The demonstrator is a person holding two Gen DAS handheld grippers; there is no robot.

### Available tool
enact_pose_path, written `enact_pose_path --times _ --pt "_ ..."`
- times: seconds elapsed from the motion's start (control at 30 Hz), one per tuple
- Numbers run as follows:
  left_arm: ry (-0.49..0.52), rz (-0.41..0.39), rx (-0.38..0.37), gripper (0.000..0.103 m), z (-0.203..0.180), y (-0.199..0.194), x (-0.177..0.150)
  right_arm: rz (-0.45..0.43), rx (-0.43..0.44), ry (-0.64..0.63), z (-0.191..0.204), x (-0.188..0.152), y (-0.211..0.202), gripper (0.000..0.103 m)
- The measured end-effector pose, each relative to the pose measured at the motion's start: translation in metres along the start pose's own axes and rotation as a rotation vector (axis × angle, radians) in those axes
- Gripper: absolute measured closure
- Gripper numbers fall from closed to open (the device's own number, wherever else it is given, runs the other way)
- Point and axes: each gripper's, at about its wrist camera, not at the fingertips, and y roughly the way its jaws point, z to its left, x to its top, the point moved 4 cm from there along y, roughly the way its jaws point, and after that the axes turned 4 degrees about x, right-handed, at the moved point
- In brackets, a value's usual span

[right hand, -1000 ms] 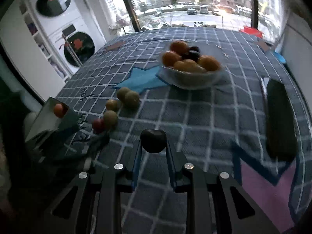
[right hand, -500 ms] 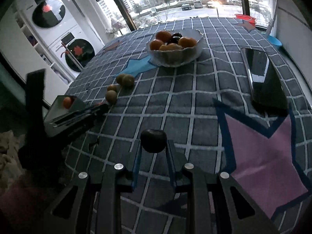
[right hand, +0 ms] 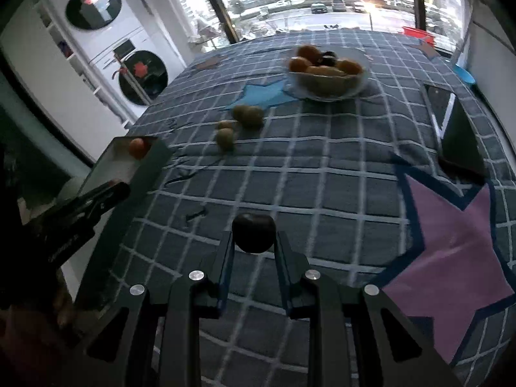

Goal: Organize fruits
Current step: 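Carry both plums over the white tray and open both grippers to drop them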

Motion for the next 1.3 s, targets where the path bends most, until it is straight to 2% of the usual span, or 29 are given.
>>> enact_pose_path --times 0.2,0.4,0.53,0.77,0.97,1.3 --pt "-0.062 -0.010 0.066 0.079 0.053 -0.014 -0.019 0.027 0.017 -0.072 0.045 0.001 0.012 0.075" --pt "-0.124 -0.001 0.136 0.079 0.099 -0.012 -0.035 0.067 0.056 -0.131 0.094 0.004 0.035 0.075" --pt "-0.167 0.006 0.147 0.079 0.117 -0.007 -0.043 0.089 0.079 -0.179 0.128 0.009 0.050 0.075" --pt "-0.216 0.008 0.160 0.079 0.135 -0.001 -0.052 0.123 0.097 -0.260 0.175 0.016 0.073 0.075" --pt "-0.243 -0.004 0.155 0.079 0.138 0.003 -0.054 0.158 0.099 -0.305 0.199 0.013 0.092 0.075" --pt "-0.260 -0.020 0.144 0.079 0.138 0.006 -0.053 0.200 0.093 -0.315 0.201 0.012 0.110 0.074"
